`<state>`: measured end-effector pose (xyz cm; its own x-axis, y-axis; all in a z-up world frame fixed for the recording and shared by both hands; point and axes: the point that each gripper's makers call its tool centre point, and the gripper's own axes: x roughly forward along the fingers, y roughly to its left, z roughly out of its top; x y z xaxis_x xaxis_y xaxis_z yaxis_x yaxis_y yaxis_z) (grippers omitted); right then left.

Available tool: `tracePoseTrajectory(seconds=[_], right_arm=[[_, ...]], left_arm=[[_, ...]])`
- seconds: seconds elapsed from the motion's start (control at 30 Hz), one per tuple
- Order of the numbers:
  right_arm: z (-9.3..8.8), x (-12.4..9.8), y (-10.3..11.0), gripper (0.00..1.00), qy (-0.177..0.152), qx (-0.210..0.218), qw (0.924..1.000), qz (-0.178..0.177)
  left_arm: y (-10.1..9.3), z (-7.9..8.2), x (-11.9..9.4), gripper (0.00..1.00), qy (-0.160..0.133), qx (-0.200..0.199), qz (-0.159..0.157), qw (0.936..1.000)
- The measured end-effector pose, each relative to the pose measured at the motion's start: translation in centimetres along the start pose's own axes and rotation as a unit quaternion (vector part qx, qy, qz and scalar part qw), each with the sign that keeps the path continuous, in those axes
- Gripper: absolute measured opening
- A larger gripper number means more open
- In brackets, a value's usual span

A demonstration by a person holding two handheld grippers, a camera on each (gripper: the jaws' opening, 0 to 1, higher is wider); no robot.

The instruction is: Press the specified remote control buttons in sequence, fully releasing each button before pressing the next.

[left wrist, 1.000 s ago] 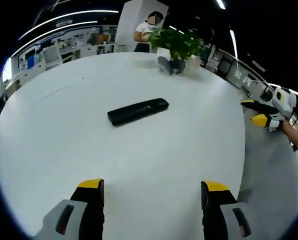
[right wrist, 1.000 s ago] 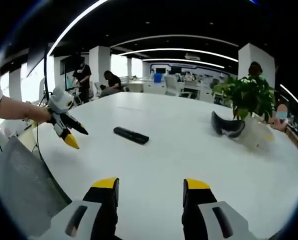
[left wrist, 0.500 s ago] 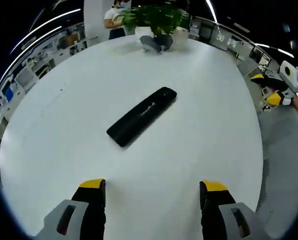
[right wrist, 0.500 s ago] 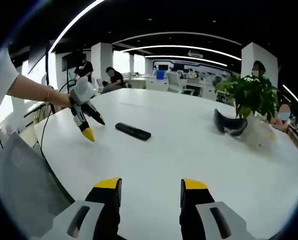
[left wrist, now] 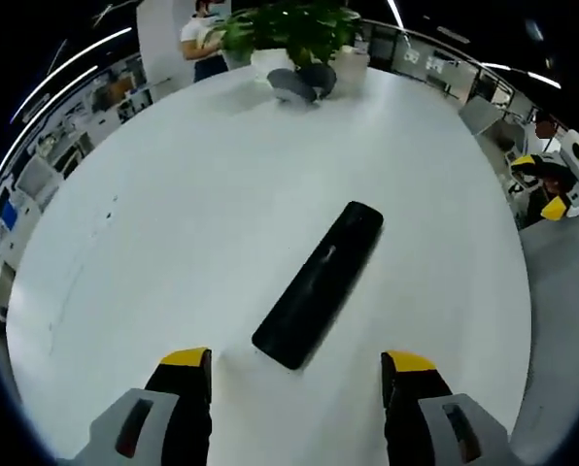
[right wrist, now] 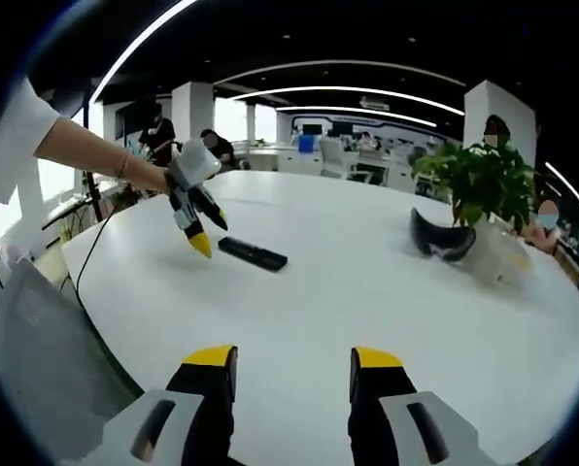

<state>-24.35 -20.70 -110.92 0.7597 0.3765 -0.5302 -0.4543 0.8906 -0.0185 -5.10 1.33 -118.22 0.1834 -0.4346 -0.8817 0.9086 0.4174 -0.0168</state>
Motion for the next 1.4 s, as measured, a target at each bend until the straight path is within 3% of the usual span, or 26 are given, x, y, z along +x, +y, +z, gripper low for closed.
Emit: tracePoseTrajectory(seconds=[0.13,0.57,0.67,0.8,0.83,0.87,0.93,1.4], right_arm=[[0.0,0.0,-0.1,0.44,0.000,0.001,1.0000,-0.002],[-0.1,0.0,0.0,0.43,0.000,0.007,1.0000,0.003],[-0.1,0.1,0.1,0.42,0.001,0.007,1.0000,0.005],[0.0,0.0,0.0,0.42,-0.003,0.010,0.9999,0.004],[0.0,0.0,0.0,0.42,-0.003,0.012,0.9999,0.005],[0.0,0.0,0.0,0.42,-0.003,0.011,0.9999,0.005],[0.0,0.1,0.1,0.41,-0.003,0.011,0.9999,0.007],[-0.1,0.1,0.1,0.40,-0.001,0.013,0.9999,0.007]], left_arm=[[0.1,0.3,0.9,0.74,0.042,0.058,-0.007,0.9974],[-0.2,1.7,2.2,0.61,0.068,0.092,-0.039,0.9927],[-0.5,1.9,2.2,0.48,0.066,0.114,-0.048,0.9902],[-0.8,1.9,2.1,0.40,0.072,0.128,-0.051,0.9878],[-1.0,2.0,2.1,0.32,0.070,0.139,-0.053,0.9865],[-1.0,1.9,2.2,0.27,0.074,0.179,-0.056,0.9794],[-1.1,1.7,2.5,0.26,0.076,0.156,-0.052,0.9834],[-1.6,1.3,2.3,0.24,0.084,0.148,-0.046,0.9844]])
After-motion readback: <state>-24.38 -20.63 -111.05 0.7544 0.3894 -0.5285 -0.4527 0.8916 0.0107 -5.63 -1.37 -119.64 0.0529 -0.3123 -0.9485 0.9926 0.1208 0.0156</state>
